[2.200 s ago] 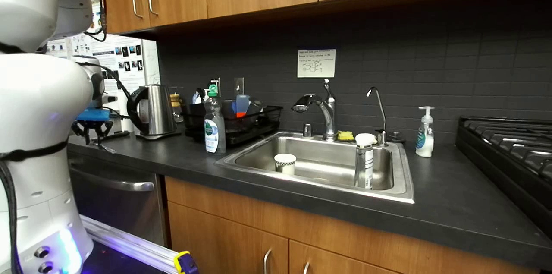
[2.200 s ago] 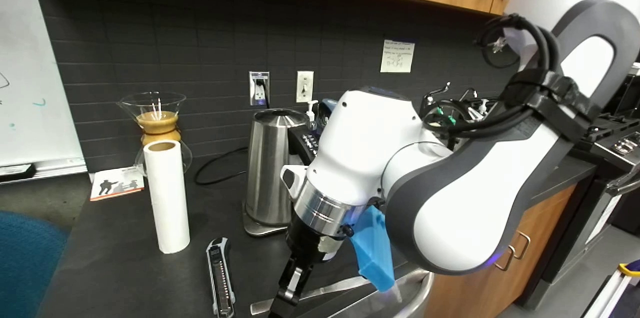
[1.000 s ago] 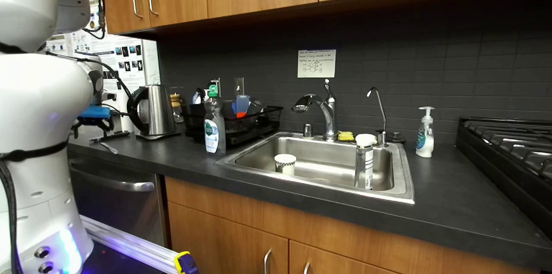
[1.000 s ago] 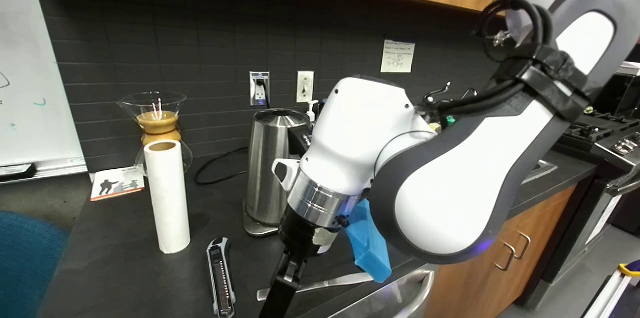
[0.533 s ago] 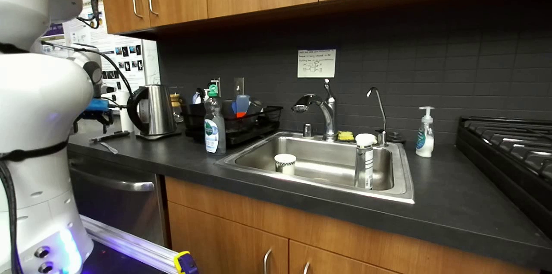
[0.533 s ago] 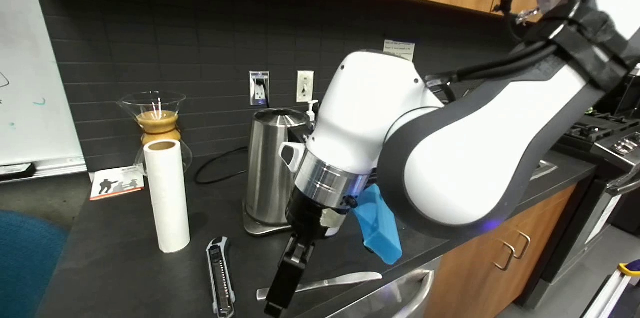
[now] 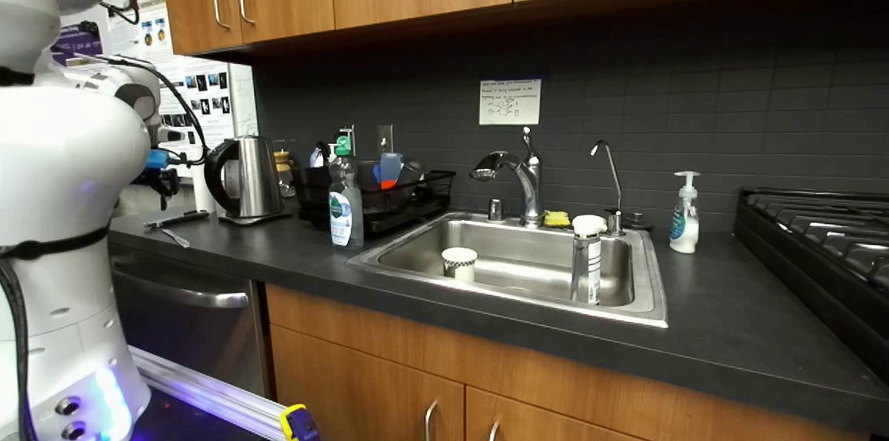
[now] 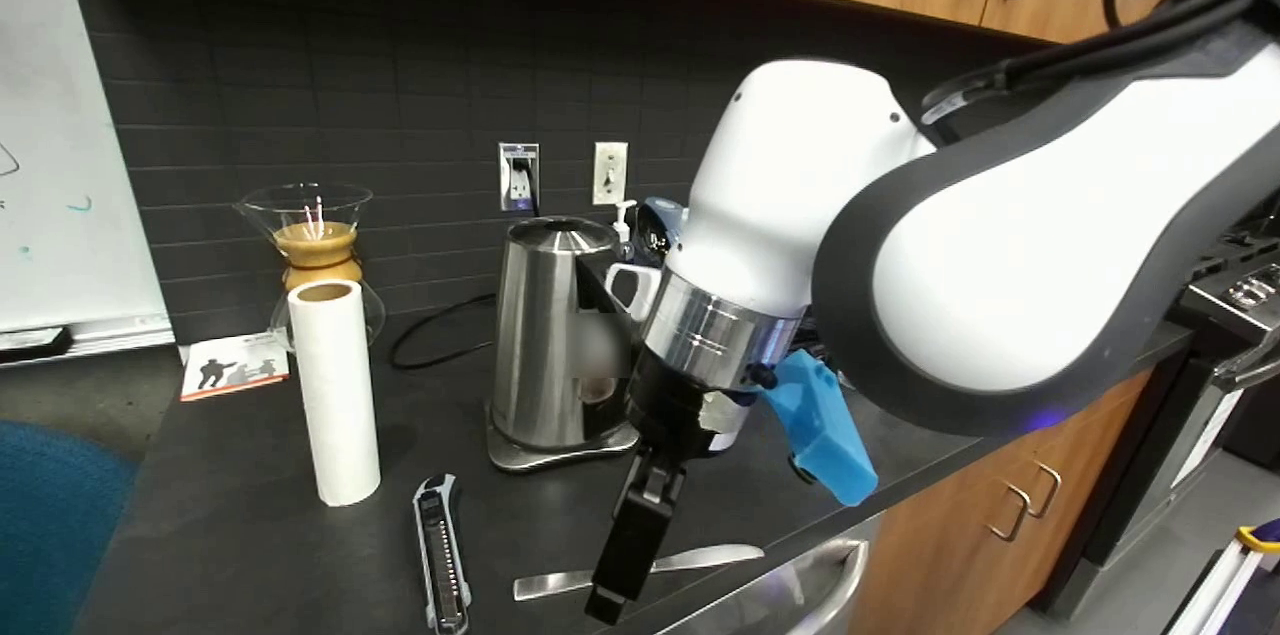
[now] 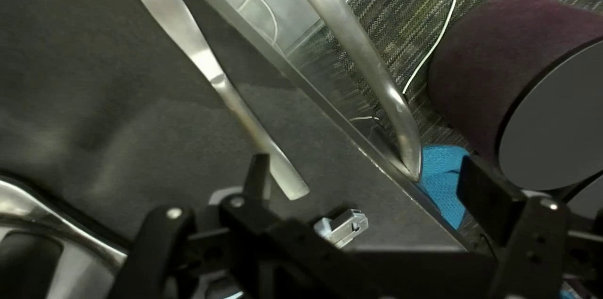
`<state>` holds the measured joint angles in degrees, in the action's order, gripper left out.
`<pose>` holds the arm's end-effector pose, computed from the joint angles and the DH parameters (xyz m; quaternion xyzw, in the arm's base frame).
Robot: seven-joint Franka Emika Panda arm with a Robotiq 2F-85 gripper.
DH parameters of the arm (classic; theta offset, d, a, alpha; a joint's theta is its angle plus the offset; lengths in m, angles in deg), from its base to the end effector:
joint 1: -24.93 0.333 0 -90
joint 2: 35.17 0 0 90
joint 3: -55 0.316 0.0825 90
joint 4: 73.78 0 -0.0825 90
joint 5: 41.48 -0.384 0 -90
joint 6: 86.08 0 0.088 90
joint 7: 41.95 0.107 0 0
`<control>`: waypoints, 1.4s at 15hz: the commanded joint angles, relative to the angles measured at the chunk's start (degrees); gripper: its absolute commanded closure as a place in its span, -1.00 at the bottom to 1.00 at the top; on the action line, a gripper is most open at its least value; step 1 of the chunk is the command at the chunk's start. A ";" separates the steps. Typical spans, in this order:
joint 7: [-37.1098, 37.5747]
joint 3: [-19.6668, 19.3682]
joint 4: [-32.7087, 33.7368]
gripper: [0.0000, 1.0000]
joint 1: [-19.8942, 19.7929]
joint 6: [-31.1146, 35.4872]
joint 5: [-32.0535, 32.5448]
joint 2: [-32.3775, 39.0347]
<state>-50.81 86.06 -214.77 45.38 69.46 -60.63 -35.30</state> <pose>0.3197 0.3831 0.3208 -0.9165 -0.3696 -0.0856 0.1269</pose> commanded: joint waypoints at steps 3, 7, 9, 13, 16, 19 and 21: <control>-0.35 -4.75 -7.56 -1.00 2.78 -4.00 -2.35 -11.40; 1.83 -8.72 -11.60 -1.00 2.97 -6.89 -0.23 -17.88; 3.08 -10.30 -13.13 -1.00 2.61 -8.59 1.05 -20.74; 7.35 -12.25 -15.35 -1.00 1.56 -12.62 5.14 -26.73; 11.85 -12.55 -16.43 -1.00 0.70 -15.88 8.21 -30.78; 17.11 -11.98 -17.13 -1.00 -0.71 -20.13 10.75 -34.62; 20.22 -11.79 -17.52 -1.00 -1.52 -22.71 11.96 -37.01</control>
<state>-35.14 73.89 -230.72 45.17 50.58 -50.80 -67.09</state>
